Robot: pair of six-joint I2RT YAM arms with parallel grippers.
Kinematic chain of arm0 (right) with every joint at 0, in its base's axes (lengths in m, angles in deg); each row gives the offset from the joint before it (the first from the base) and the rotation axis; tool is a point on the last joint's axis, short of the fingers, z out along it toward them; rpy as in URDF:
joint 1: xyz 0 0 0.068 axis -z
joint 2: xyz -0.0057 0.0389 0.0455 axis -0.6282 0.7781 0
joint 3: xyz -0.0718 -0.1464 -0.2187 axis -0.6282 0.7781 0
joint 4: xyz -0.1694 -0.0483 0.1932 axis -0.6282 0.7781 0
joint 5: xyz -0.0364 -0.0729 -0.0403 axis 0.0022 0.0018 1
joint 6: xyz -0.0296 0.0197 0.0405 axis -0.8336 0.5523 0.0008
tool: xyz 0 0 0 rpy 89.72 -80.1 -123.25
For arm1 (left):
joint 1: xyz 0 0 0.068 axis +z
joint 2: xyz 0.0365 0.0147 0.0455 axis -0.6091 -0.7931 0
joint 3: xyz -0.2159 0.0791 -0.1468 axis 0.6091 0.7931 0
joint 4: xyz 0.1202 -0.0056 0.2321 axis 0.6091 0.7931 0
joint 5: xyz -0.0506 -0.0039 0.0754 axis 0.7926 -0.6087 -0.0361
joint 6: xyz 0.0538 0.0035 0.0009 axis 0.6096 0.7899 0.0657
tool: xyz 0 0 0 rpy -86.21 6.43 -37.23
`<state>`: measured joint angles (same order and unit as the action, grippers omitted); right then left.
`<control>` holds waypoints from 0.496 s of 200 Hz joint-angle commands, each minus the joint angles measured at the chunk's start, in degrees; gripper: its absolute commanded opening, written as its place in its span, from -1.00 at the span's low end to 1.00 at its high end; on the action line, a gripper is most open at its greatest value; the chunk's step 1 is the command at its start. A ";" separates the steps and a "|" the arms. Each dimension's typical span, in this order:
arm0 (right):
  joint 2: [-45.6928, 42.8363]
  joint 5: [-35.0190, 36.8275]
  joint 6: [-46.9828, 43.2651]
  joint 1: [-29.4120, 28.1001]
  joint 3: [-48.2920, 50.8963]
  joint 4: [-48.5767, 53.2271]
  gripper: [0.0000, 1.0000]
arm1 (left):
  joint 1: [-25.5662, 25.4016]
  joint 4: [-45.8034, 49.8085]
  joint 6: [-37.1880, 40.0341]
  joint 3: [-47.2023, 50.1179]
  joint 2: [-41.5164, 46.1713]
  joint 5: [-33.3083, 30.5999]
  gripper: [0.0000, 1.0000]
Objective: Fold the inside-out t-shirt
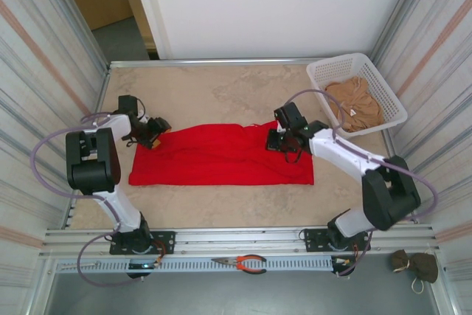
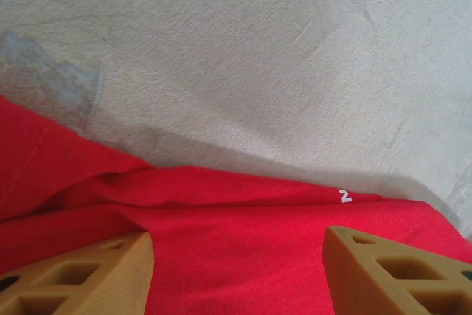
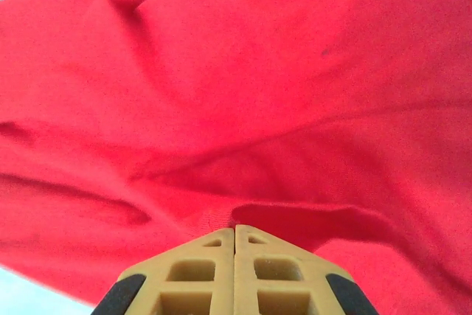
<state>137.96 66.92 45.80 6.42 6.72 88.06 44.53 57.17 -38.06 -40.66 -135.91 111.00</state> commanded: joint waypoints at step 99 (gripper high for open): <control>-21.28 5.13 8.95 -0.13 11.88 7.10 0.12 | 0.18 2.89 -0.18 -2.28 2.93 -1.01 0.25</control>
<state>118.53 72.89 60.03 -4.22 22.45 93.05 44.53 57.63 -38.24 -41.34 -135.83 111.00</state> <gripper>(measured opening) 0.572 0.626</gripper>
